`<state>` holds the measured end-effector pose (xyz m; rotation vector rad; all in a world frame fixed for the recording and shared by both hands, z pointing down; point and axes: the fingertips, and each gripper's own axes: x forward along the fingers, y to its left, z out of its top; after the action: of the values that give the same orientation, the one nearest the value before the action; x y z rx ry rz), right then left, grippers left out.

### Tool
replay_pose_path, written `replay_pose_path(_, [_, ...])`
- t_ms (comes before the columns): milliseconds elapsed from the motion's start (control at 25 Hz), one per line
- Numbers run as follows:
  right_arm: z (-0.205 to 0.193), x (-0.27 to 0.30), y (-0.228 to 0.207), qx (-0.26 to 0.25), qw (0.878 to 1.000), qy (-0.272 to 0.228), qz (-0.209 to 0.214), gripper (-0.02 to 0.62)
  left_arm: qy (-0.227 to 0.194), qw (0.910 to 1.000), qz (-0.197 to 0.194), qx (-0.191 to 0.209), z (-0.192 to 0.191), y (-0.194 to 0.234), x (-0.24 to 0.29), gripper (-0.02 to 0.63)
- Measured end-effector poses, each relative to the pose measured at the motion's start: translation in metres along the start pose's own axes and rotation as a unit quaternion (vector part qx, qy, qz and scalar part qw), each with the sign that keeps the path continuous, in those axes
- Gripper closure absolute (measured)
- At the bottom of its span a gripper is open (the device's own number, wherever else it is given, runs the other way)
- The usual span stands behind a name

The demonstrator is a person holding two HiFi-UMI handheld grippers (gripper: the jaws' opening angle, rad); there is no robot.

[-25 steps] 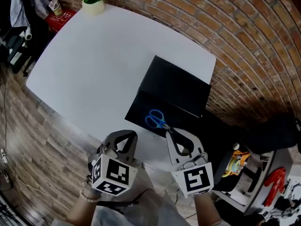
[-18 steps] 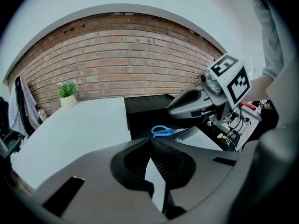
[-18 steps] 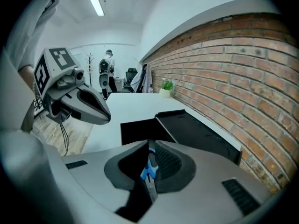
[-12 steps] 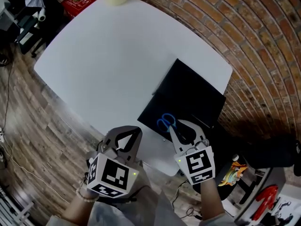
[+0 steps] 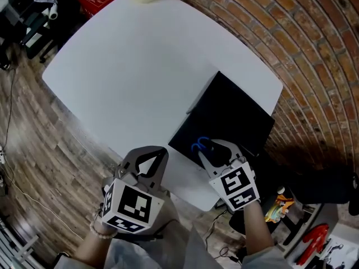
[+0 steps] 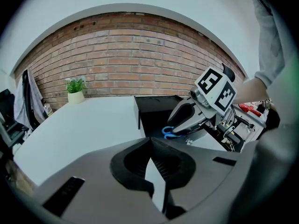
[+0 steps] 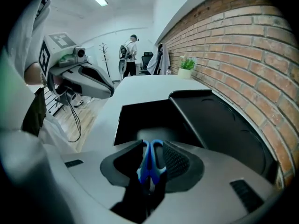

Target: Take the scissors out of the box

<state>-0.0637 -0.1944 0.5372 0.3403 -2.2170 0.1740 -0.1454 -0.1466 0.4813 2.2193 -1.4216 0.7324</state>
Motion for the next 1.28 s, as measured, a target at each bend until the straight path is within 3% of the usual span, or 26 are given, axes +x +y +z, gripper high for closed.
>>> replay_pose_path(200, [-0.008,0.009,0.004,-0.002,0.999,0.032,0.03,0.482,0.0,0.9999,0.005,-0.012,-0.004,0.008,-0.001,0.588])
replay_pose_path(600, [-0.022,0.02,0.0,-0.027,0.994,0.098,0.034,0.482,-0.001,0.9998,0.008,-0.018,-0.006,0.016,0.001,0.588])
replay_pose_path(1000, [-0.021,0.018,-0.002,-0.008,0.996,0.092,0.019,0.491,-0.015,0.9997,0.005,-0.021,0.004,0.016,-0.004,0.588])
replay_pose_path(1280, [-0.007,0.004,-0.001,0.006,0.999,0.05,0.002,0.492,-0.029,0.9995,0.006,-0.009,0.017,0.013,-0.014,0.588])
